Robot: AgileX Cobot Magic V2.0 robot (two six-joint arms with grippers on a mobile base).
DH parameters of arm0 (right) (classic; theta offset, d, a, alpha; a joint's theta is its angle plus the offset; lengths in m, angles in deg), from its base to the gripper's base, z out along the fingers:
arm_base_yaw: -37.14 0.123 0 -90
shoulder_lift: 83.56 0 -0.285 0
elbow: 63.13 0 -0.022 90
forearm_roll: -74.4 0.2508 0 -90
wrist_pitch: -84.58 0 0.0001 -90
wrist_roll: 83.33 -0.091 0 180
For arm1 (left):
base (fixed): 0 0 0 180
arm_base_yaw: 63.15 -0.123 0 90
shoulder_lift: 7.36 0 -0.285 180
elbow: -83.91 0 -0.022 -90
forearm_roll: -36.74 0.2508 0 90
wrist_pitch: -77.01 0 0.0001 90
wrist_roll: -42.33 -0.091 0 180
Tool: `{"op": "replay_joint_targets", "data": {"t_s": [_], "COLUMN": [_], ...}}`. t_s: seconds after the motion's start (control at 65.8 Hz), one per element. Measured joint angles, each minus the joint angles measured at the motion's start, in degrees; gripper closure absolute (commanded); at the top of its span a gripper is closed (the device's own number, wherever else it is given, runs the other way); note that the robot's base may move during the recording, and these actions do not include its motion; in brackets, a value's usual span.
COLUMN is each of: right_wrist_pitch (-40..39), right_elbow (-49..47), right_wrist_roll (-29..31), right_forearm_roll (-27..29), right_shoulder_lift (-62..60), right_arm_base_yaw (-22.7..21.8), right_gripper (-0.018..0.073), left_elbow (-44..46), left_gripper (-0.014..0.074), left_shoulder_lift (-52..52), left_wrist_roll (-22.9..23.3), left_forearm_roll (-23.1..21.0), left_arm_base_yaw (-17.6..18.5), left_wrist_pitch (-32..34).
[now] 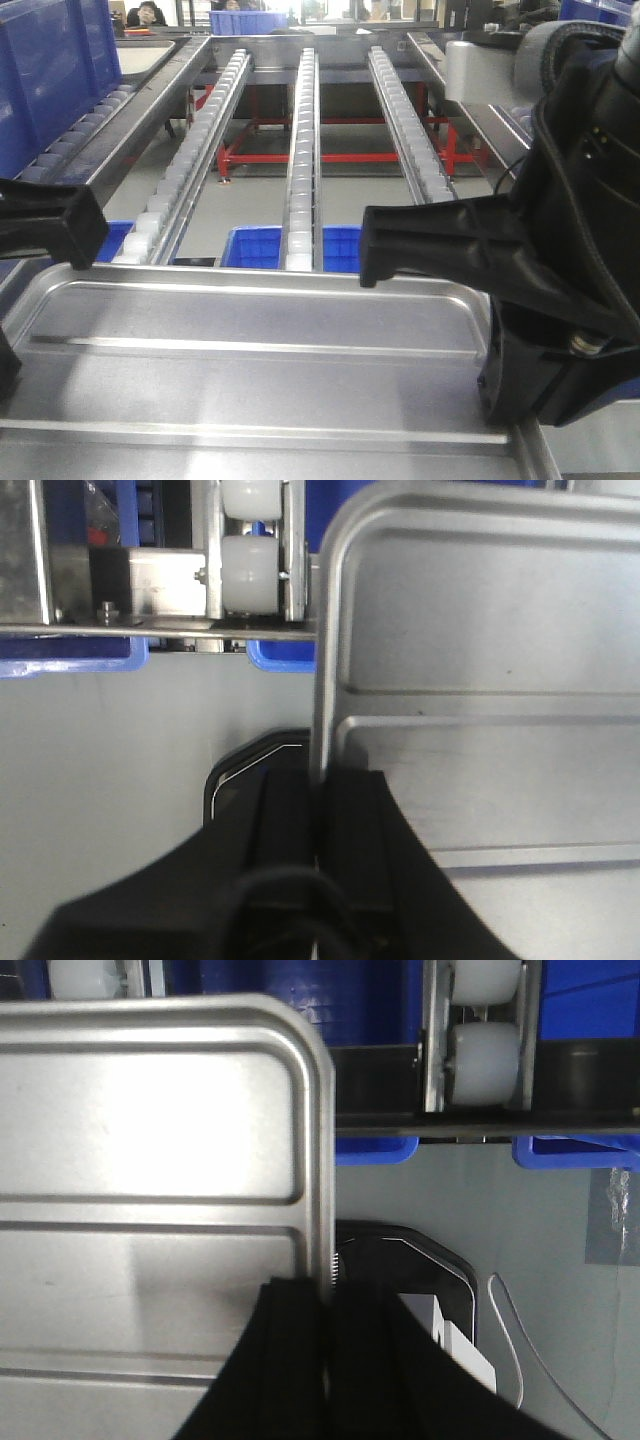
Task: Grab silver tray and stack on right shelf
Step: 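Lift the tray with both grippers and pull it toward the robot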
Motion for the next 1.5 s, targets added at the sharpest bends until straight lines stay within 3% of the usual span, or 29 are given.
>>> {"op": "replay_joint_targets", "data": {"t_s": [1.505], "right_wrist_pitch": [-0.18], "right_elbow": [0.0], "right_wrist_roll": [-0.15], "right_forearm_roll": [-2.0], "right_shoulder_lift": [0.0], "right_arm_base_yaw": [0.0], "right_gripper": [0.0492], "left_elbow": [0.31], "left_gripper": [0.0689], "left_shoulder_lift": [2.33], "left_wrist_roll": [0.85], "left_forearm_roll": [0.58], "left_arm_base_yaw": [0.0], "left_wrist_pitch": [0.32]}}
